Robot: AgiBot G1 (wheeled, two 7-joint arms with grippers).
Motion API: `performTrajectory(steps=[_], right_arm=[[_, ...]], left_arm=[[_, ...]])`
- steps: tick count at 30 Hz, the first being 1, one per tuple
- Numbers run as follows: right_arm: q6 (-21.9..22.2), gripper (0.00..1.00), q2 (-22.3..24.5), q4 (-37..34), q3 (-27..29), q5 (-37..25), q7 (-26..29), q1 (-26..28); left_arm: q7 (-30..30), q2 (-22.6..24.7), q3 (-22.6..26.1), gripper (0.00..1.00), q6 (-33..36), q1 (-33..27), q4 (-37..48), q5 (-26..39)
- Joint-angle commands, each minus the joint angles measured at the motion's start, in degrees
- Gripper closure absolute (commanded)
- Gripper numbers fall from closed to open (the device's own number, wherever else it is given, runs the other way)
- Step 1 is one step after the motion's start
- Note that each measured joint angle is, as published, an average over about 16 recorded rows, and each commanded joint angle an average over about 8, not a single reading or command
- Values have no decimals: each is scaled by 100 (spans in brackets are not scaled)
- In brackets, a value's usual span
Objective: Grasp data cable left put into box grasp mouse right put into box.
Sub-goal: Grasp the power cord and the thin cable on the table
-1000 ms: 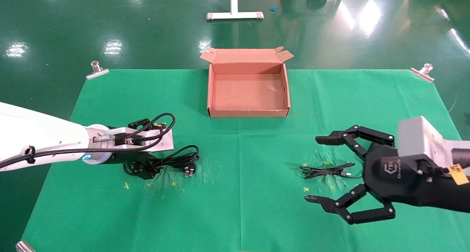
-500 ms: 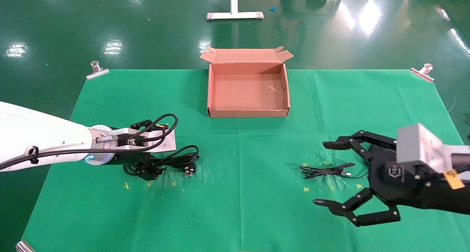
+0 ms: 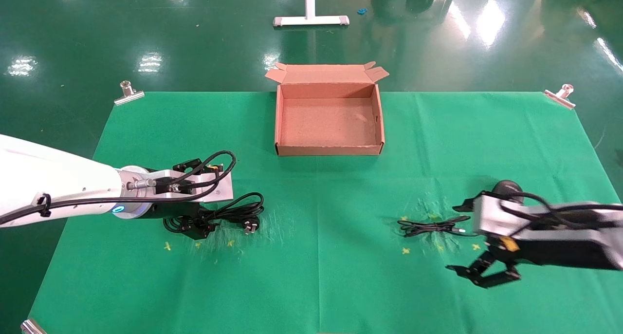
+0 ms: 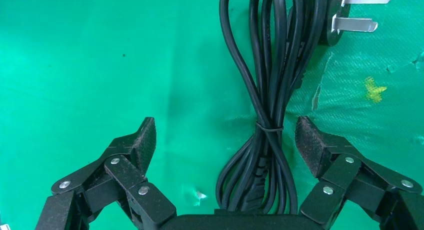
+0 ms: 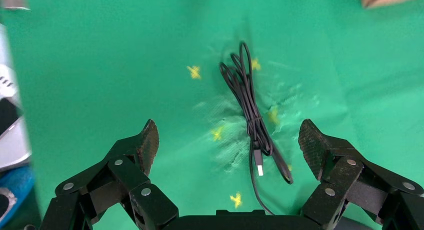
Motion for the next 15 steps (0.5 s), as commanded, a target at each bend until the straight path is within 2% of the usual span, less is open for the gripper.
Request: performTrajectory(steps=[1,7,15], right_arm=[[107,0,-163,-42,-102,-276,126,37],[291,0,-690,-488,-316,-736,248,243],[425,0,-1194,-1085,-530,-1184,99,545]], left_arm=[[0,0,0,0,0,0,0,0],[0,0,0,0,0,0,0,0],[0,0,0,0,0,0,0,0]])
